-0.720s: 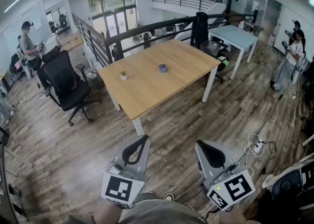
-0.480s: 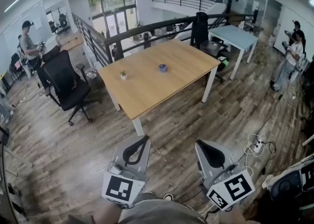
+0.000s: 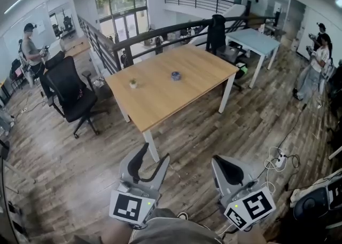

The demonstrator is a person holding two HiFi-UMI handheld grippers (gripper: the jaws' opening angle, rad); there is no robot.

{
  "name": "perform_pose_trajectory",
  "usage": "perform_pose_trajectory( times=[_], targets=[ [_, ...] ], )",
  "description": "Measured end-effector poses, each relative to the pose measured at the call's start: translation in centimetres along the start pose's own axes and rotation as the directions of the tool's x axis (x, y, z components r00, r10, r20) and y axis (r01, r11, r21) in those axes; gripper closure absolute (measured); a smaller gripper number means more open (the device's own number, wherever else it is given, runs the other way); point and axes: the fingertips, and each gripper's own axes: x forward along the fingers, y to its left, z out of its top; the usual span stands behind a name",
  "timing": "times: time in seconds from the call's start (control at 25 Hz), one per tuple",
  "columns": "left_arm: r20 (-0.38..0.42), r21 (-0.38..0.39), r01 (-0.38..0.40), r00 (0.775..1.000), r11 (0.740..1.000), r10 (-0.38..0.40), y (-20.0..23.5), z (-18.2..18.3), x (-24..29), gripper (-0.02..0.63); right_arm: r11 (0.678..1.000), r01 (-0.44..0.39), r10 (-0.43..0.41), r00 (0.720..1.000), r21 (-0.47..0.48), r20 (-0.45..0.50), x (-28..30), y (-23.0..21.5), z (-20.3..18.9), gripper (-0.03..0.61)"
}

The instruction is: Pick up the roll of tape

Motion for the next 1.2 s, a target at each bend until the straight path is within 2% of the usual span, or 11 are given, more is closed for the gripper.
perform_pose_trajectory(
  times=[0.08, 0.32, 0.64, 0.88, 1.08, 1.2],
  targets=[
    [-0.01, -0.019, 0.0, 1.0, 1.0, 0.0, 0.0, -0.2, 0.1, 0.391, 1.0, -0.001, 0.001, 1.0, 0.003, -0.008, 0.0, 0.0, -0.3, 0.568],
    [-0.001, 0.03, 0.007, 1.0, 1.0, -0.007, 0.3, -0.2, 0.9, 0.382, 1.0, 0.0, 0.0, 1.0, 0.003, -0.021, 0.4, -0.5, -0.4, 0.568],
    [-0.028, 0.014, 0.036, 0.999, 0.999, -0.036, 1.2, -1.4, 4.2, 0.385, 1.0, 0.029, -0.029, 0.998, 0.006, -0.047, 2.6, -2.9, -1.3, 0.568],
    [-0.024, 0.014, 0.045, 0.999, 0.999, -0.045, 3.3, -2.4, 8.6, 0.388, 0.999, 0.036, -0.036, 0.998, 0.003, -0.058, 6.4, -6.0, -1.7, 0.568],
    [-0.058, -0.005, 0.052, 0.997, 0.999, -0.052, 6.0, -3.4, 14.0, 0.388, 0.999, 0.033, -0.032, 0.996, 0.006, -0.084, 11.2, -9.1, -1.9, 0.568],
    [-0.057, 0.008, 0.061, 0.997, 0.998, -0.06, 8.1, -3.8, 17.7, 0.388, 0.999, 0.042, -0.041, 0.994, 0.007, -0.1, 14.5, -11.6, -1.9, 0.568]
  ],
)
